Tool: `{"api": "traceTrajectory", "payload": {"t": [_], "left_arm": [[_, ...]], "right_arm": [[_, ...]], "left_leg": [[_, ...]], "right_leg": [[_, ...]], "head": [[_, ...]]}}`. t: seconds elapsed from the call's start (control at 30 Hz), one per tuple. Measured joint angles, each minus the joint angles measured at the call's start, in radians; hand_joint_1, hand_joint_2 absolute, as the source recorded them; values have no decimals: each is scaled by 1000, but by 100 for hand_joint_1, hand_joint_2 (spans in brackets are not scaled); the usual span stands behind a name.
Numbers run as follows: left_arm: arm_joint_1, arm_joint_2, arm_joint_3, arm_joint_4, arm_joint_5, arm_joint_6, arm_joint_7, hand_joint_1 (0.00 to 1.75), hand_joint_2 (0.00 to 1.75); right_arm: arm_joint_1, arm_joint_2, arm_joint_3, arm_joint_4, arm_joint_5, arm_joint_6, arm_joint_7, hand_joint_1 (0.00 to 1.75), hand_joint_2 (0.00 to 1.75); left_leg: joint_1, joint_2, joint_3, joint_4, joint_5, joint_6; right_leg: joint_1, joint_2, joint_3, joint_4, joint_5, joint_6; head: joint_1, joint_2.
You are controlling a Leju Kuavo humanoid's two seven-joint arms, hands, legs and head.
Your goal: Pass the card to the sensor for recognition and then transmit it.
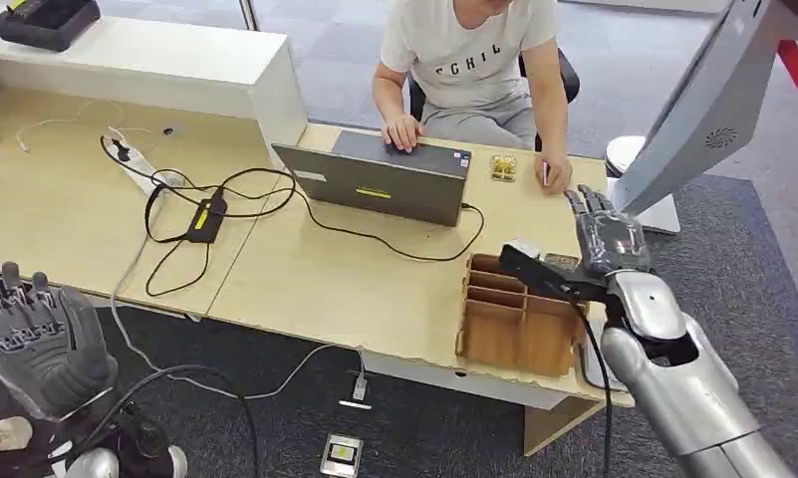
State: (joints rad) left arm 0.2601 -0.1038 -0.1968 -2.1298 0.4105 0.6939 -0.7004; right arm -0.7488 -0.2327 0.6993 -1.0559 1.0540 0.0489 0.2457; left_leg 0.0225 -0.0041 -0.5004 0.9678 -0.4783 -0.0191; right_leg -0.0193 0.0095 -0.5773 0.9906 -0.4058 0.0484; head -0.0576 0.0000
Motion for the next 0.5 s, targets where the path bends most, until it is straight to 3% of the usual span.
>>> {"api": "traceTrajectory", "payload": {"t": [0.17, 0.2, 0.23, 0.27, 0.3, 0.5], "left_arm": [[2, 0, 0, 0, 0, 0, 0, 0, 175], [3, 0, 0, 0, 1, 0, 0, 0, 175], [3, 0, 0, 0, 2, 0, 0, 0, 175], [4, 0, 0, 0, 2, 0, 0, 0, 175], [5, 0, 0, 0, 2, 0, 0, 0, 175], [12, 0, 0, 0, 3, 0, 0, 0, 175]], "right_arm": [[8, 8, 15, 31, 18, 50, -3, 0, 175], [11, 8, 17, 36, 19, 58, 3, 9, 175], [14, 8, 18, 40, 20, 69, 7, 105, 175], [17, 8, 21, 43, 20, 76, 11, 105, 175], [20, 7, 22, 45, 20, 84, 17, 152, 175], [29, -6, 23, 52, 24, 111, 50, 148, 175]], "left_leg": [[0, 0, 0, 0, 0, 0], [0, 0, 0, 0, 0, 0], [0, 0, 0, 0, 0, 0], [0, 0, 0, 0, 0, 0], [0, 0, 0, 0, 0, 0], [0, 0, 0, 0, 0, 0]], "right_leg": [[0, 0, 0, 0, 0, 0], [0, 0, 0, 0, 0, 0], [0, 0, 0, 0, 0, 0], [0, 0, 0, 0, 0, 0], [0, 0, 0, 0, 0, 0], [0, 0, 0, 0, 0, 0]], "head": [[0, 0], [0, 0], [0, 0], [0, 0], [0, 0], [0, 0]]}}
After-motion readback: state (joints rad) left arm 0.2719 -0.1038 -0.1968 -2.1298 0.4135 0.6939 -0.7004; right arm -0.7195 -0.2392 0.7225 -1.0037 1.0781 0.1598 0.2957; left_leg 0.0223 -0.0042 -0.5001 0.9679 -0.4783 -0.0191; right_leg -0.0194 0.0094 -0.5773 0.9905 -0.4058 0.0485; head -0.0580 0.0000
